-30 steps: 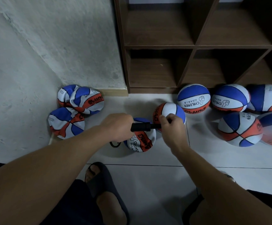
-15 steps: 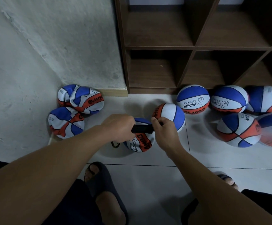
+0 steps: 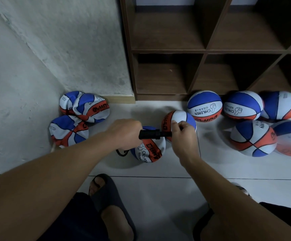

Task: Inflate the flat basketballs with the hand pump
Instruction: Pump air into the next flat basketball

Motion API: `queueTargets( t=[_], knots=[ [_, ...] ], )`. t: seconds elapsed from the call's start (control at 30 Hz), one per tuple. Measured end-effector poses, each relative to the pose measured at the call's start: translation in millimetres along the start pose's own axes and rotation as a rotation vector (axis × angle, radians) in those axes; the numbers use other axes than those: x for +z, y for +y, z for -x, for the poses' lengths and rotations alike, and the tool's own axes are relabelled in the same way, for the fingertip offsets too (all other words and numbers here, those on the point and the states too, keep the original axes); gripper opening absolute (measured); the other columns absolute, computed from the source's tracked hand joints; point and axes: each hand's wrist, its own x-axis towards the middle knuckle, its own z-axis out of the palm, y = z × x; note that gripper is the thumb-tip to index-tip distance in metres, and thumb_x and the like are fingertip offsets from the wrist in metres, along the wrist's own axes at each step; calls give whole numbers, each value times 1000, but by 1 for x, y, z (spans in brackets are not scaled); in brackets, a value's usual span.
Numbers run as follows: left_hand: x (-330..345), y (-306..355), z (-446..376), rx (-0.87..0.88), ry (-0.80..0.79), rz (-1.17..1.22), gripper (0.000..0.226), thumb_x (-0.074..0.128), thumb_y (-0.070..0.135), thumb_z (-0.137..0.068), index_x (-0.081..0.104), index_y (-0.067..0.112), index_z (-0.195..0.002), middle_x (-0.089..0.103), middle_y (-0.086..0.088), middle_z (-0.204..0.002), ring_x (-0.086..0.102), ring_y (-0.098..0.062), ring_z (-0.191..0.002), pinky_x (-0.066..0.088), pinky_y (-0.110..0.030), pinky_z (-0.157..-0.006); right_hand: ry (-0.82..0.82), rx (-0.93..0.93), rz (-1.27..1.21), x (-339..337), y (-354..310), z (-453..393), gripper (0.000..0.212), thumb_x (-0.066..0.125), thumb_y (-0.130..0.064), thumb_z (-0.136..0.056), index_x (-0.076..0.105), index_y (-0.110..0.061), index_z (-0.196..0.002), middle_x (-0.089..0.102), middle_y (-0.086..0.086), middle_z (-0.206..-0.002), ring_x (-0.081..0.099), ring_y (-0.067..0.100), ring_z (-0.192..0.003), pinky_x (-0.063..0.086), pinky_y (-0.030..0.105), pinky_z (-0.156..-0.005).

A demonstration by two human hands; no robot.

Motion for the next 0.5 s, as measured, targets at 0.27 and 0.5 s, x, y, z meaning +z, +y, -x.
queueTargets(
  t=[0.27,0.5],
  knots=[
    [16,2,-1,31,-35,-30,16,70,22,-83,60,23,-70,65,0,-65,65,-22,-56,49,-32,-50,-109,49,-58,24,5,20,45,50,-45,-110,66,-7,-92,63,16,-75,54,17,-67,50,41,-64],
    [0,-5,-1,86,-72,-51,16,71,24,-86,62,24,-73,64,1,-65,63,-21,-56,47,-33,-49,-199,166,-92,18,2,8,40,58,-46,-107,65,-11,-87,48,-3,-59,41,13,-50,38,31,-53]
  ],
)
